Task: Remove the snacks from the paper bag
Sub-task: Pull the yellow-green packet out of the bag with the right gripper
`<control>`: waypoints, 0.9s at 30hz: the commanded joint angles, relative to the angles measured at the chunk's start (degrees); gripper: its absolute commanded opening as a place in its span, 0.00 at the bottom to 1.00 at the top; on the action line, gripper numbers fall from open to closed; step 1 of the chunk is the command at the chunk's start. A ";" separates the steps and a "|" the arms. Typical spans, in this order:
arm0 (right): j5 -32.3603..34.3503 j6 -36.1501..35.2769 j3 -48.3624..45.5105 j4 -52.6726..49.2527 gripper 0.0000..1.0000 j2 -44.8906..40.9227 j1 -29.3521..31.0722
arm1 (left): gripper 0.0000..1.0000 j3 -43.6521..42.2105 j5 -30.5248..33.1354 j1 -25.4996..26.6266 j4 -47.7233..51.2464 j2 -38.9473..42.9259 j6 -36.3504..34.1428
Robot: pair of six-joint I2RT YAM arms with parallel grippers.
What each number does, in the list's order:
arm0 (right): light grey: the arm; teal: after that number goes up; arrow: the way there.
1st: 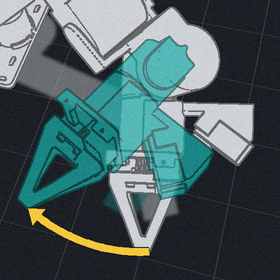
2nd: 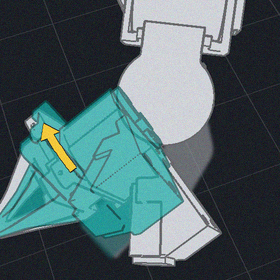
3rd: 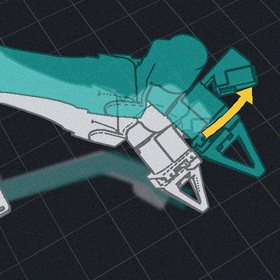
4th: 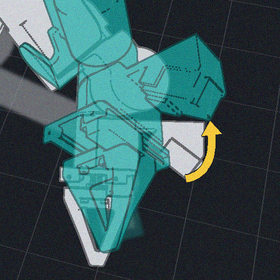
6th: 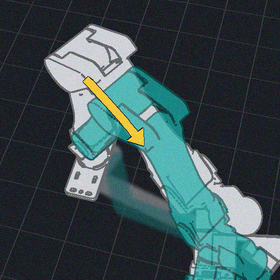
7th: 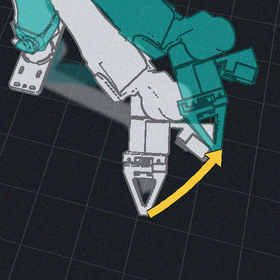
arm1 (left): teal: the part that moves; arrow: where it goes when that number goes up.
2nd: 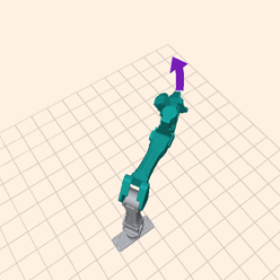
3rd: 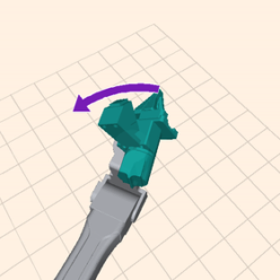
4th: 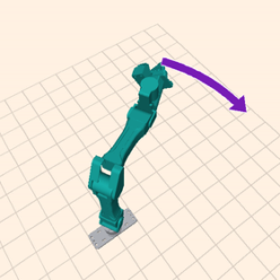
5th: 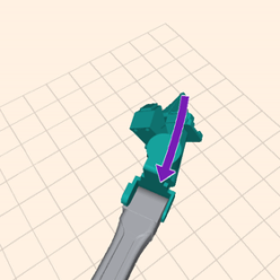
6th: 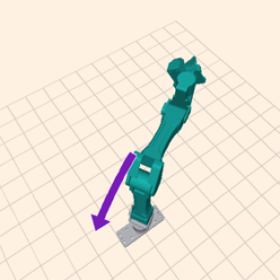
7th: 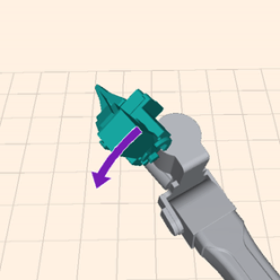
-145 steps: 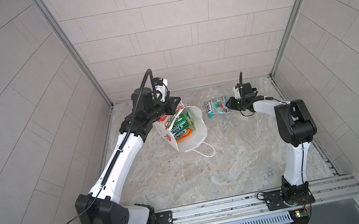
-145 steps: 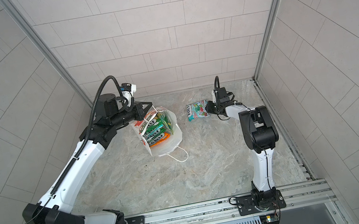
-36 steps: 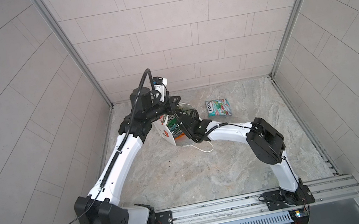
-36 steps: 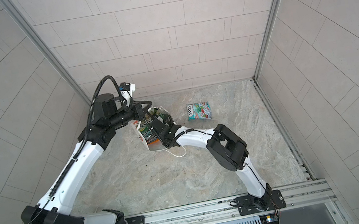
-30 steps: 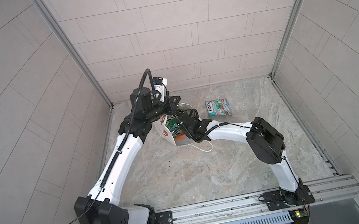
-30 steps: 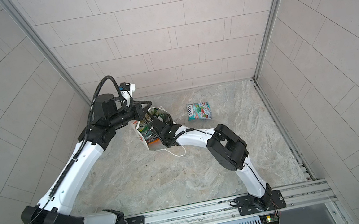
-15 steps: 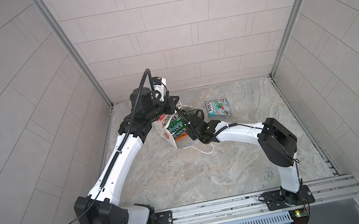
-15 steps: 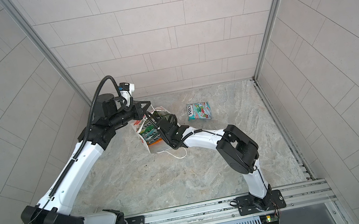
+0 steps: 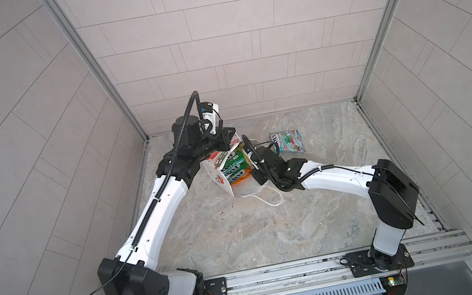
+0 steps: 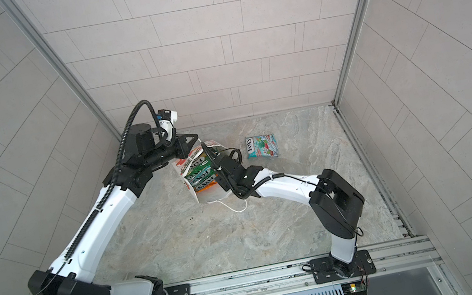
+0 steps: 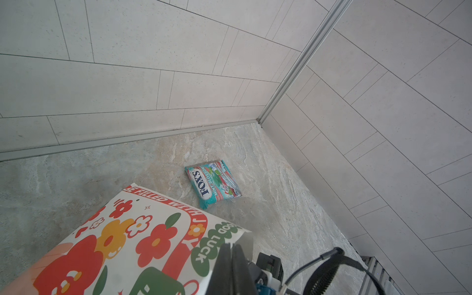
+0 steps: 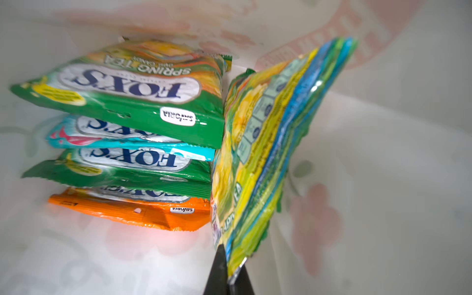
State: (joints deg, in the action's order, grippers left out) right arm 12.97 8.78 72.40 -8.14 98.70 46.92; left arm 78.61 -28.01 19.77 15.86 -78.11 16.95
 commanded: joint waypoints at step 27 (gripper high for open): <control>-10.21 -3.37 -0.07 -7.94 0.00 -25.03 -0.42 | 0.00 -0.24 0.50 0.18 -0.30 -0.15 -0.38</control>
State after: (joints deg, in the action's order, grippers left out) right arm 2.79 6.22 70.78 -17.12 77.08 46.81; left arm 78.61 -27.77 19.79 15.92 -78.15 16.95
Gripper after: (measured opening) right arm 0.048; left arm 0.061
